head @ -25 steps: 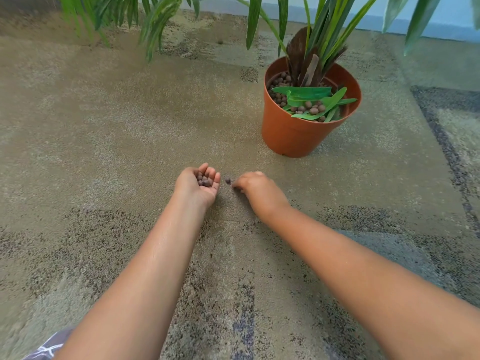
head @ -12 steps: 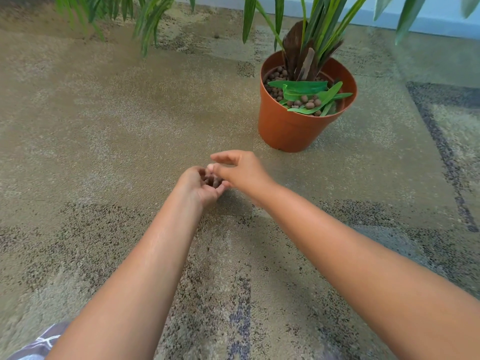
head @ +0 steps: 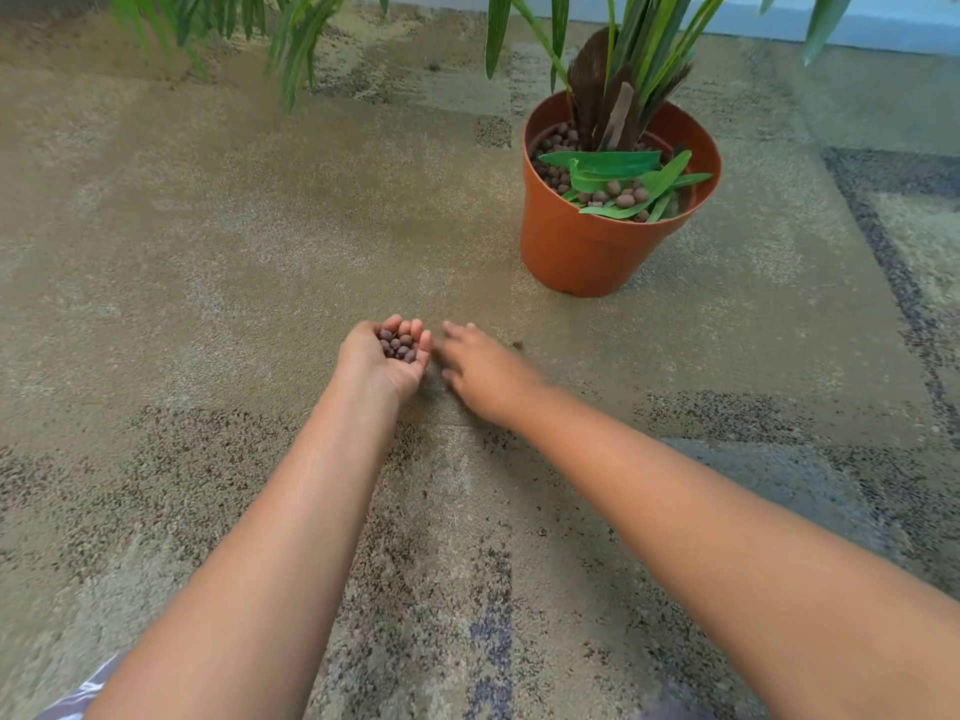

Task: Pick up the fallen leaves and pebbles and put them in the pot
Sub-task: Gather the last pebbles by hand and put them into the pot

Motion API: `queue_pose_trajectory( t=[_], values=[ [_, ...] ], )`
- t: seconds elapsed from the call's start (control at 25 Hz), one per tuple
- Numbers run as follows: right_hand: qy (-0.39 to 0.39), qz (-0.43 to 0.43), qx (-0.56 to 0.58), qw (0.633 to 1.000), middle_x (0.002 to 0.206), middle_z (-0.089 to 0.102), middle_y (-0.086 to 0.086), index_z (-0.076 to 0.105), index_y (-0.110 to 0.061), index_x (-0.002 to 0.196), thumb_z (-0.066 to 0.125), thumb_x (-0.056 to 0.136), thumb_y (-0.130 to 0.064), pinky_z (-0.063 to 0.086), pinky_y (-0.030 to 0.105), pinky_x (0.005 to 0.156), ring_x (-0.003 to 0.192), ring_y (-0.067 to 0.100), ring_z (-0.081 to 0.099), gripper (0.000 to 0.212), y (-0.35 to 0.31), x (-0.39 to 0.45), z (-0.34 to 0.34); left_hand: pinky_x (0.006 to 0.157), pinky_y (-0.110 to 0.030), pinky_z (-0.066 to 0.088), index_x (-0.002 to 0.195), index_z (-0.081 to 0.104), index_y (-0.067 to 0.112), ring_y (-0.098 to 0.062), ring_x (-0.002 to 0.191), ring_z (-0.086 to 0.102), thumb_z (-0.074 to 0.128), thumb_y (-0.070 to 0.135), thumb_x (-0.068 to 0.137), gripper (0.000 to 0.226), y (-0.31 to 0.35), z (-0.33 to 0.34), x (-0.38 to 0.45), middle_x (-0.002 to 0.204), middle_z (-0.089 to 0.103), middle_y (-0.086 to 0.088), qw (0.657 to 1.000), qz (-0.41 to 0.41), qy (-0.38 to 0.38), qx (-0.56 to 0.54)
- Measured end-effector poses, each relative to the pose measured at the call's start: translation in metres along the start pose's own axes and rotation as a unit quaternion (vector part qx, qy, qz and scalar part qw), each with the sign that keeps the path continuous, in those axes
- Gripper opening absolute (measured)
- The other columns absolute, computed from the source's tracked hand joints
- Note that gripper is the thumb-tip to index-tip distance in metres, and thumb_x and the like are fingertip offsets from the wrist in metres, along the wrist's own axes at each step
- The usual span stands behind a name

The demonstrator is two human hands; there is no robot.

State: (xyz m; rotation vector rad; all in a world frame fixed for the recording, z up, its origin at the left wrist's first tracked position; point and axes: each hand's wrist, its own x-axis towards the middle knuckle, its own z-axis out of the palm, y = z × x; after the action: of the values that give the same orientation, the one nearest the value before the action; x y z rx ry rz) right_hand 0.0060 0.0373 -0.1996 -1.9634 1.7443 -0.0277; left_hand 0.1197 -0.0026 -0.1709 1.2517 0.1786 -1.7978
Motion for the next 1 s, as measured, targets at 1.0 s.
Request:
queue_pose_trajectory(
  t=[1.0],
  values=[
    [0.15, 0.256, 0.734, 0.611, 0.089, 0.067, 0.008, 0.067, -0.003, 0.097, 0.06, 0.084, 0.005, 0.056, 0.016, 0.06, 0.074, 0.012, 0.063, 0.017, 0.021, -0.03, -0.037, 0.081, -0.027, 0.051, 0.075, 0.053, 0.004, -0.015, 0.061, 0.056, 0.028, 0.006, 0.096, 0.032, -0.052, 0.018, -0.017, 0.067, 0.053, -0.008, 0.993, -0.041, -0.041, 0.101]
  ],
)
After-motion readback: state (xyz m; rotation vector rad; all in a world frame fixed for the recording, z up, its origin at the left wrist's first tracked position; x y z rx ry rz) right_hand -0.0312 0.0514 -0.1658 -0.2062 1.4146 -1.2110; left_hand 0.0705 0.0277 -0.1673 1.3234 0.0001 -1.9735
